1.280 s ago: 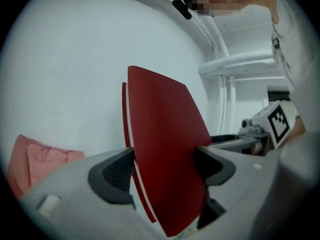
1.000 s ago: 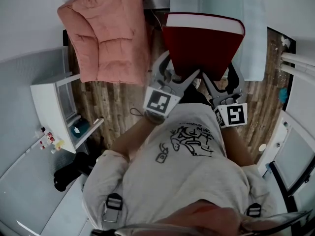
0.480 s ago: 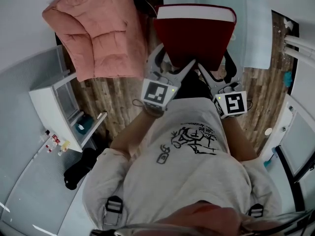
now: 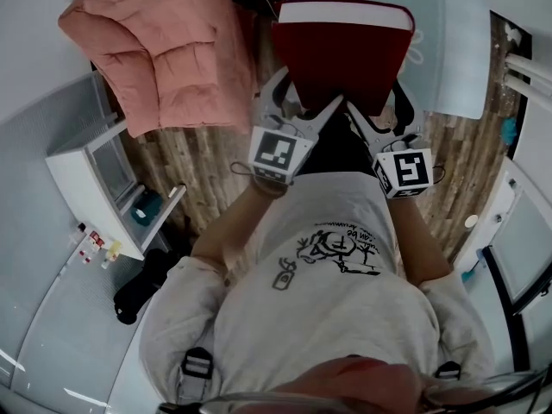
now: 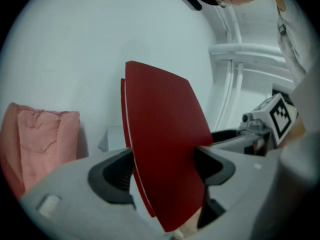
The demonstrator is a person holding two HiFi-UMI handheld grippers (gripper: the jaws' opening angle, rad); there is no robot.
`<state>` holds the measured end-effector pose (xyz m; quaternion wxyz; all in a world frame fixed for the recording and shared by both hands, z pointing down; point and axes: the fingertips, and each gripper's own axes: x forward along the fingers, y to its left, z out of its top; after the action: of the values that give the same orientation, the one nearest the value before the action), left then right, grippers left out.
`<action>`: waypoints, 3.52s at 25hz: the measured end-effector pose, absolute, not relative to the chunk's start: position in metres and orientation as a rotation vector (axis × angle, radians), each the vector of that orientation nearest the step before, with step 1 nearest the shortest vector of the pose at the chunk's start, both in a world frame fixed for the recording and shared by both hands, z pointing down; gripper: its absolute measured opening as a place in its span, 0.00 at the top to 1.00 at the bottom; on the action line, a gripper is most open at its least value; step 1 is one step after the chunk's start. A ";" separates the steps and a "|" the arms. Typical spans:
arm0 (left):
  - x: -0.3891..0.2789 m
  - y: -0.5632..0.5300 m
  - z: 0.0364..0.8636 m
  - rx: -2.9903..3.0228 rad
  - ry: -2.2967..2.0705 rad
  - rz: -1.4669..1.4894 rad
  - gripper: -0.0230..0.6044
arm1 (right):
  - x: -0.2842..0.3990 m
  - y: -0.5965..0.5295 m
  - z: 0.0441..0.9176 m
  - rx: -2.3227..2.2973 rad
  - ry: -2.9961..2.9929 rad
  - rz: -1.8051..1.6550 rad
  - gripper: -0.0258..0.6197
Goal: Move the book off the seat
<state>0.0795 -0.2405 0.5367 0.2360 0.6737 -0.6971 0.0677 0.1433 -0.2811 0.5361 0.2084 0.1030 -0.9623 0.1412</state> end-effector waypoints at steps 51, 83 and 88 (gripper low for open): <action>0.049 -0.267 0.698 1.741 -1.859 0.101 0.38 | 0.114 -0.305 0.710 0.214 -2.526 0.506 0.31; 0.029 -0.295 0.735 1.641 -1.822 0.042 0.38 | 0.099 -0.331 0.747 0.197 -2.475 0.676 0.29; 0.025 -0.289 0.739 1.624 -1.806 0.072 0.38 | 0.094 -0.327 0.750 0.194 -2.450 0.678 0.29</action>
<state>0.0247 -0.2895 0.7390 0.3483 0.6265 -0.6967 0.0278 0.0940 -0.3266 0.7498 0.2918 0.0727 -0.9192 0.2545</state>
